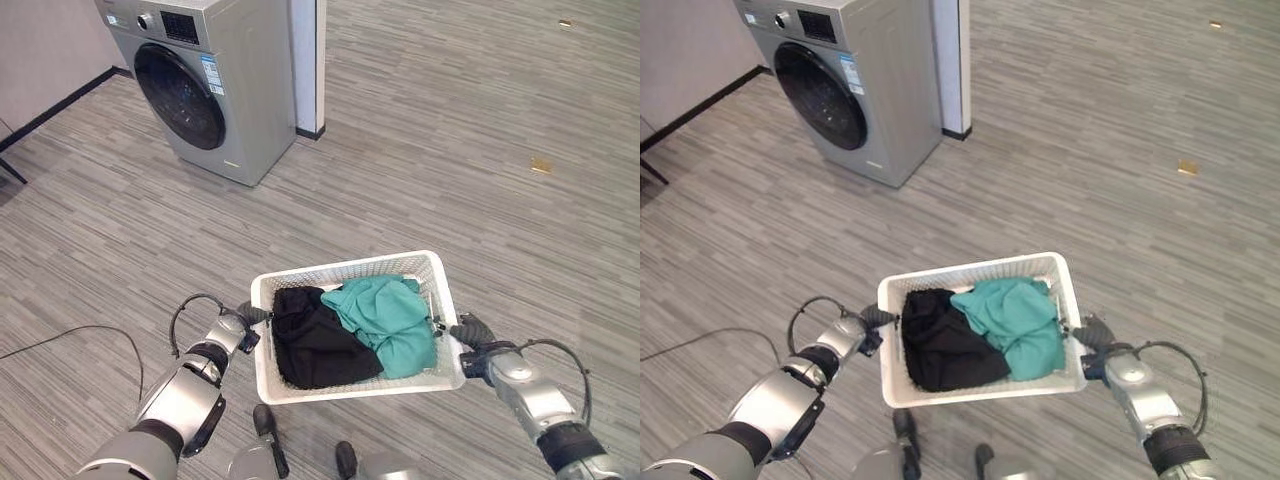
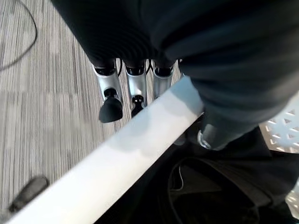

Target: Grab the laundry basket,head to the washer,open it,put in the laundry and shut it.

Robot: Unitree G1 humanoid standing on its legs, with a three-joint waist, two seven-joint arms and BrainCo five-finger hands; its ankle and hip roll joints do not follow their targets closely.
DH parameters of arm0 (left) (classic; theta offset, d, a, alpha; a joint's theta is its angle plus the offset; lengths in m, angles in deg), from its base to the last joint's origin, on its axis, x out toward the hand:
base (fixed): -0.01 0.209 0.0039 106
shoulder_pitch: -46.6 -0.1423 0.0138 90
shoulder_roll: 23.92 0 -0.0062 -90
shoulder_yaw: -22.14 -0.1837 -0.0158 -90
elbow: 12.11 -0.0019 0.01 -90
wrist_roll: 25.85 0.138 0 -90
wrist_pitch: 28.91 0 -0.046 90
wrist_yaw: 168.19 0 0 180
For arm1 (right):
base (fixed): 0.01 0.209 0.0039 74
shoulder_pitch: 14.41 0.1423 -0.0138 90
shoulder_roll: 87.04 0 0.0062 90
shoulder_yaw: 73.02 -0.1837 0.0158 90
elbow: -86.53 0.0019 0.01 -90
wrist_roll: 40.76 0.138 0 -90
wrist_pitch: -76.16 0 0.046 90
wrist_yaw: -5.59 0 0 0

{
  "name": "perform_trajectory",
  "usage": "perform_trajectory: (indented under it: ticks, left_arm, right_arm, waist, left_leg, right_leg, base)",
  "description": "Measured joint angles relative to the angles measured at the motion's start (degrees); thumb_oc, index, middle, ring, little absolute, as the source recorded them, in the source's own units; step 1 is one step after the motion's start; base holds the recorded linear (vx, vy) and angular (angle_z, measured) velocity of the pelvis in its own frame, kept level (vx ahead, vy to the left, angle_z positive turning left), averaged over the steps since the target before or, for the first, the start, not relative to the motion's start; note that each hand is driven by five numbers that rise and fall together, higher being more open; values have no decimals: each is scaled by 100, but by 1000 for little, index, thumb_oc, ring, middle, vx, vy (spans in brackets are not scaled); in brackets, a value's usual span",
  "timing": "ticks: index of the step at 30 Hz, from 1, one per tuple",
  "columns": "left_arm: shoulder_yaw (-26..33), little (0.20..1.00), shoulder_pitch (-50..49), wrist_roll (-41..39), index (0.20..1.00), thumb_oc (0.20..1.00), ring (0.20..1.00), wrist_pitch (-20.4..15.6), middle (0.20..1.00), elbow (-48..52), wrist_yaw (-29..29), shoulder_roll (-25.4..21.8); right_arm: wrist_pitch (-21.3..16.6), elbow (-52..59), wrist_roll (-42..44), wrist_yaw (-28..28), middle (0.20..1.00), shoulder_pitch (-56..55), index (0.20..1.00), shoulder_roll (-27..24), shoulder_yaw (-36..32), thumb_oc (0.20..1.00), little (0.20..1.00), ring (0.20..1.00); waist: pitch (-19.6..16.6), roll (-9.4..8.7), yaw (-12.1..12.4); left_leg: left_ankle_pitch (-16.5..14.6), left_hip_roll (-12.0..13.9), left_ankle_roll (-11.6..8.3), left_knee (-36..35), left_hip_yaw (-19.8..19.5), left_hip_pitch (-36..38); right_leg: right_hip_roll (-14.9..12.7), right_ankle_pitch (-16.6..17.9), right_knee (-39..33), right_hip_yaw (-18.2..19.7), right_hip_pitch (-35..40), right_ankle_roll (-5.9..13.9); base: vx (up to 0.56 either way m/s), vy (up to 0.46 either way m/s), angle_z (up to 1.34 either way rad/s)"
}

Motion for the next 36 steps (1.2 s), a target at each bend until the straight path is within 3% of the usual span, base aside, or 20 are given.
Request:
perform_trajectory:
  ticks: [3, 5, 10, 12, 13, 15, 16, 17, 19, 20, 21, 22, 23, 25, 26, 27, 28, 32, 34, 36]
  left_arm:
    - [-175, 200, 34, 7, 200, 200, 200, 29, 200, 8, -69, -28]
    - [-211, 200, 140, 13, 200, 200, 200, 141, 200, 11, -156, -137]
    - [-487, 200, 198, 62, 200, 200, 200, 233, 200, 11, -196, -156]
    - [-661, 200, 222, 71, 200, 200, 200, 283, 200, 11, -176, -69]
    - [-999, 200, 369, 67, 200, 200, 200, 369, 200, 4, -158, -88]
    - [-1470, 200, 741, 123, 200, 200, 200, 386, 200, 5, -129, 75]
    - [-1442, 200, 830, 130, 200, 200, 200, 384, 200, -61, -127, 48]
    - [-1492, 200, 1102, 243, 200, 200, 200, 369, 200, -254, -68, 134]
    - [-1455, 200, 1457, 282, 200, 200, 200, 410, 200, -672, -61, 51]
    - [-1140, 200, 1386, 284, 200, 200, 200, 391, 200, -580, -63, -37]
    - [-894, 200, 1241, 286, 200, 200, 200, 377, 200, -401, -48, -117]
    - [-765, 200, 1199, 293, 200, 200, 200, 372, 200, -360, -48, -204]
    - [-760, 200, 1099, 314, 200, 200, 200, 368, 200, -289, -50, -228]
    - [-764, 200, 892, 339, 200, 200, 200, 369, 200, -204, -27, -272]
    - [-770, 200, 695, 344, 200, 200, 200, 370, 200, -175, 8, -228]
    - [-765, 200, 556, 343, 200, 200, 200, 366, 200, -104, 53, -314]
    - [-763, 200, 417, 351, 200, 200, 200, 378, 200, -89, 102, -350]
    - [-679, 200, 409, 358, 200, 200, 200, 347, 200, 124, 87, -246]
    - [-549, 200, 407, 357, 200, 200, 200, 311, 200, 233, 65, -190]
    - [-550, 200, 441, 354, 200, 200, 200, 246, 200, 253, 52, -182]
  right_arm:
    - [-3, -34, -3, -53, 200, -15, 200, 112, 45, 200, 200, 200]
    - [-2, -157, -3, -87, 200, 68, 200, 353, 60, 200, 200, 200]
    - [-2, -474, 4, -122, 200, 105, 200, 549, 45, 200, 200, 200]
    - [-2, -623, 51, -161, 200, 88, 200, 537, 47, 200, 200, 200]
    - [3, -919, 54, -193, 200, 390, 200, 513, 82, 200, 200, 200]
    - [0, -1700, 108, -220, 200, 888, 200, 382, 326, 200, 200, 200]
    - [-31, -2065, 235, -218, 200, 1195, 200, 403, 586, 200, 200, 200]
    - [-16, -2139, 262, -227, 200, 1337, 200, 362, 884, 200, 200, 200]
    - [19, -2307, 294, -245, 200, 1930, 200, 363, 1116, 200, 200, 200]
    - [17, -2269, 323, -246, 200, 1967, 200, 311, 1027, 200, 200, 200]
    - [9, -2131, 341, -239, 200, 1961, 200, 241, 1006, 200, 200, 200]
    - [16, -1893, 335, -239, 200, 1893, 200, 231, 1003, 200, 200, 200]
    - [44, -1708, 334, -220, 200, 1761, 200, 239, 1034, 200, 200, 200]
    - [70, -1568, 335, -178, 200, 1420, 200, 273, 940, 200, 200, 200]
    - [117, -1446, 335, -133, 200, 1152, 200, 243, 947, 200, 200, 200]
    - [120, -1445, 335, -68, 200, 1141, 200, 265, 944, 200, 200, 200]
    - [121, -1406, 328, -61, 200, 1137, 200, 273, 946, 200, 200, 200]
    - [121, -1287, 324, -65, 200, 1251, 200, -38, 922, 200, 200, 200]
    - [119, -1213, 322, -66, 200, 1260, 200, -168, 885, 200, 200, 200]
    - [119, -1032, 314, -67, 200, 1260, 200, -290, 880, 200, 200, 200]
  waist:
    - [-33, -61, 133]
    - [-39, -67, 314]
    - [-67, -31, 442]
    - [-350, -62, 442]
    - [-366, 4, 447]
    - [-383, -5, 385]
    - [-340, 85, 231]
    - [-292, 47, 76]
    - [-71, -204, 21]
    - [-70, -225, 17]
    - [-75, -35, 80]
    - [-22, 100, 87]
    - [-31, 148, 158]
    - [-121, 206, 157]
    - [-285, 177, 154]
    - [-312, 150, 159]
    - [-326, 198, 120]
    - [-343, 153, 113]
    - [-340, 148, 41]
    - [-334, 134, -115]
  left_leg:
    - [-223, -455, 315, 35, 67, 96]
    - [-338, -794, 429, 29, 70, 90]
    - [-518, -886, 434, 0, 28, 184]
    - [-611, -954, 480, 27, 45, 167]
    - [-645, -991, 534, -67, 56, 225]
    - [-599, -1065, 619, -86, -8, 463]
    - [-538, -1010, 701, -42, -331, 477]
    - [-632, -1068, 750, -70, -608, 475]
    - [-848, -1202, 678, 356, -50, 441]
    - [-988, -1326, 666, 476, 96, 461]
    - [-1138, -1369, 706, 584, 162, 439]
    - [-1160, -1377, 679, 523, 79, 529]
    - [-1159, -1352, 598, 330, 20, 725]
    - [-1223, -1151, 211, 211, -349, 1106]
    - [-1300, -1046, 168, 200, -560, 1245]
    - [-1321, -962, 90, 177, -613, 1387]
    - [-1240, -792, -18, 179, -628, 1496]
    - [-1169, -650, -137, 410, -610, 1506]
    - [-956, -420, -361, 407, -643, 1685]
    - [-923, -275, -404, 282, -791, 1785]
  right_leg:
    - [-508, -138, 126, 20, 0, 368]
    - [-837, -207, 114, 4, 49, 461]
    - [-873, -274, 648, -99, -66, 548]
    - [-940, -563, 1787, -38, -642, 681]
    - [-863, -513, 2976, -56, -1236, 694]
    - [-849, 284, 5516, -43, -2616, 727]
    - [-20, -290, 5575, 469, -2961, 784]
    - [515, -518, 4774, 510, -3255, 592]
    - [-68, -353, 2595, -852, -3495, 219]
    - [-308, -227, 1887, -1081, -3600, 170]
    - [-418, 68, 957, -1041, -3775, 304]
    - [-502, 400, 1000, -1020, -3954, 335]
    - [-526, 507, 1610, -921, -4011, 267]
    - [-383, 509, 2560, -905, -3224, 106]
    - [-222, 467, 2192, -955, -2496, 52]
    - [-77, 426, 1724, -1011, -2041, -329]
    - [53, 611, 1514, -1198, -1760, -515]
    - [83, 596, 1368, -1237, -1598, -531]
    - [144, 589, 1274, -1237, -1535, -520]
    - [187, 589, 1164, -1235, -1538, -521]
  base:
    - [46, 125, 11]
    - [76, 171, 18]
    - [65, 111, 11]
    - [50, 156, 4]
    - [71, 199, 3]
    - [141, 147, 32]
    - [244, 72, 104]
    - [417, -56, 90]
    - [443, -192, 51]
    - [421, -248, 21]
    - [291, -193, 13]
    - [392, -337, 10]
    - [311, -302, 33]
    - [378, -337, 76]
    - [286, -244, 84]
    - [245, -261, 55]
    - [162, -196, 27]
    - [95, -133, 7]
    - [77, -65, -3]
    - [61, -59, -3]
